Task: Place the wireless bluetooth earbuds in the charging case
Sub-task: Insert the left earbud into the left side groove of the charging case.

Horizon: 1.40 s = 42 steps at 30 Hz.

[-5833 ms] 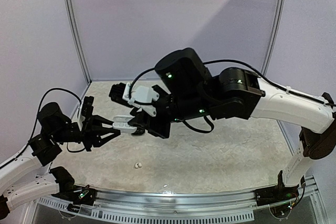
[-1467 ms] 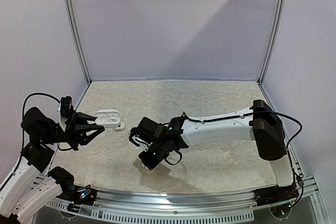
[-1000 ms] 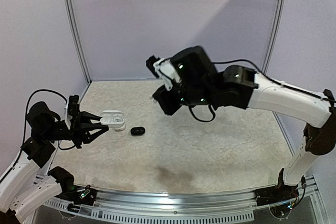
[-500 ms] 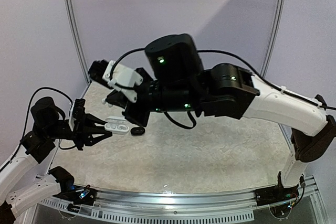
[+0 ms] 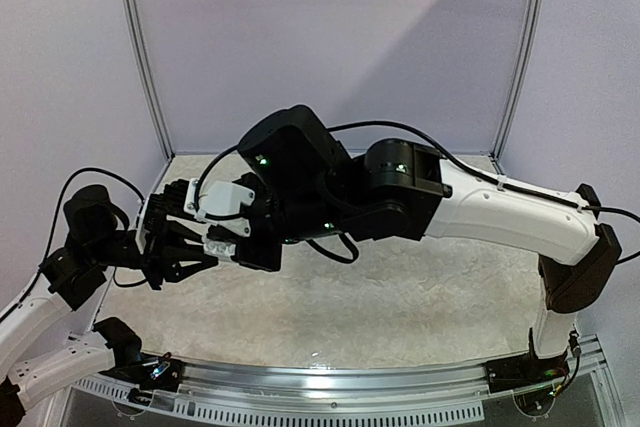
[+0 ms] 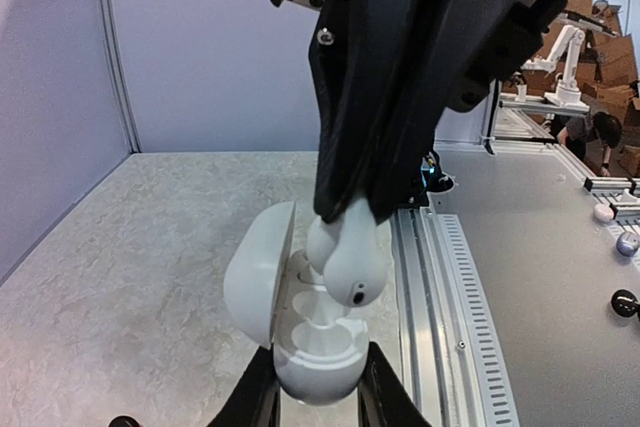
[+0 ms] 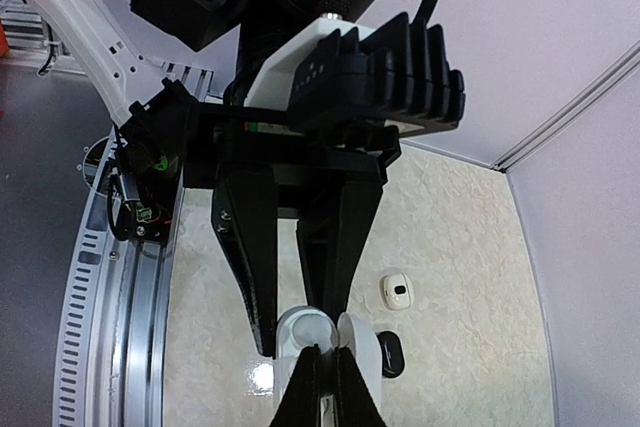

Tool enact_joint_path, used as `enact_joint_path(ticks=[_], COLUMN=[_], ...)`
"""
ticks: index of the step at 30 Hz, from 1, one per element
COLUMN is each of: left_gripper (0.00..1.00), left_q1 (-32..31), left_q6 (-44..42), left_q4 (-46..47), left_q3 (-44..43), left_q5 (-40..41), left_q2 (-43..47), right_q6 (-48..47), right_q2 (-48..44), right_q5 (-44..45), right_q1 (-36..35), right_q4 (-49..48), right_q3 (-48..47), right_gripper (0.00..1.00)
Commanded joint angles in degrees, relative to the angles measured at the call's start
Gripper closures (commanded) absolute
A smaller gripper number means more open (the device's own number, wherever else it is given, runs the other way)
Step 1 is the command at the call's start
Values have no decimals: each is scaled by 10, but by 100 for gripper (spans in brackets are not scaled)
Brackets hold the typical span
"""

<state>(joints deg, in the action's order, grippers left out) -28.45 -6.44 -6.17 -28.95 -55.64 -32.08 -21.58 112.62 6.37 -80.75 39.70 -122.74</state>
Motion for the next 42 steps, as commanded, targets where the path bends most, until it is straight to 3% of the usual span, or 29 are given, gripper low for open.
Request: enact_joint_path(ticks=[1, 27, 38, 42], left_gripper=[100, 100, 100, 100], left_q1=[-10, -25, -26, -27], left_q6=[-7, 24, 22, 22], left_q4=[-7, 31, 33, 29], left_q3=[-16, -10, -11, -10], left_q5=[11, 16, 16, 15], left_q2=[-4, -3, -2, -2], right_q6=[-5, -26, -36, -33], right_q2=[13, 39, 50, 49], right_q5=[3, 38, 36, 39], right_q1=[-4, -4, -4, -4], right_q4=[27, 64, 78, 74], right_q3=[-12, -4, -9, -14], right_gripper=[100, 100, 84, 82])
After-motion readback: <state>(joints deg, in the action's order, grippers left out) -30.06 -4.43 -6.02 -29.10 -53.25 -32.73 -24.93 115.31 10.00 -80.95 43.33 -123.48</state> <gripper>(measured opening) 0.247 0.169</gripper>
